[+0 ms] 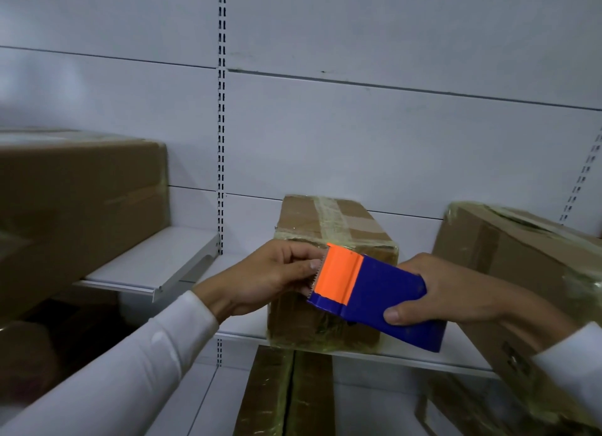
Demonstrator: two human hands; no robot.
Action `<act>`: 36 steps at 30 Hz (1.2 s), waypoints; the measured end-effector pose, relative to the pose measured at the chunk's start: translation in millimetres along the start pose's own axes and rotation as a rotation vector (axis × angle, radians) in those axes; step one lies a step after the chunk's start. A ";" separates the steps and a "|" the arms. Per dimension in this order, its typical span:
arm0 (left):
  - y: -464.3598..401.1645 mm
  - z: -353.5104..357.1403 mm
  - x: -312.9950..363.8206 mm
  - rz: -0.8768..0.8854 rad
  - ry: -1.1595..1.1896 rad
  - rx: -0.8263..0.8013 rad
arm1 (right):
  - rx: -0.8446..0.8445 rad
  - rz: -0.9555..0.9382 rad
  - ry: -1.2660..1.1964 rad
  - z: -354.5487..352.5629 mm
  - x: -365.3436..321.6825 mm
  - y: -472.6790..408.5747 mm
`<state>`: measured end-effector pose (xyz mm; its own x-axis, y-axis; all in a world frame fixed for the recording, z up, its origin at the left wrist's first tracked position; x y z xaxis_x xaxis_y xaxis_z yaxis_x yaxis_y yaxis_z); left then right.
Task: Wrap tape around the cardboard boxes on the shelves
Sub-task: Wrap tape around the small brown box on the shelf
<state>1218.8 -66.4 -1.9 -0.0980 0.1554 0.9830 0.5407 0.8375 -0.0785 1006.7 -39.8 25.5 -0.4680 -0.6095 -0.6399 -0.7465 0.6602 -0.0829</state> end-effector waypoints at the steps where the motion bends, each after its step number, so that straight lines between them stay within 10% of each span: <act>1: -1.0 -0.2 -0.7 0.005 -0.009 -0.004 | -0.001 0.004 0.001 -0.5 1.0 -0.7; 36: -2.1 -101.0 -17.3 0.004 -0.723 0.652 | -0.116 0.339 0.137 -78.5 -17.7 -16.3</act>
<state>1303.7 -123.7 -1.9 -0.7045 0.2603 0.6602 -0.0057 0.9282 -0.3720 990.0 -74.3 98.2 -0.7503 -0.4232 -0.5079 -0.5834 0.7852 0.2077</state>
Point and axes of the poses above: each hand's wrist, its own y-axis away from the middle knuckle, its own z-axis out of the palm, x = y × z, the point moved 5 cm from there along -y, towards the middle knuckle, and after that the axes turned 12 degrees about -z, right-handed, at the moved point
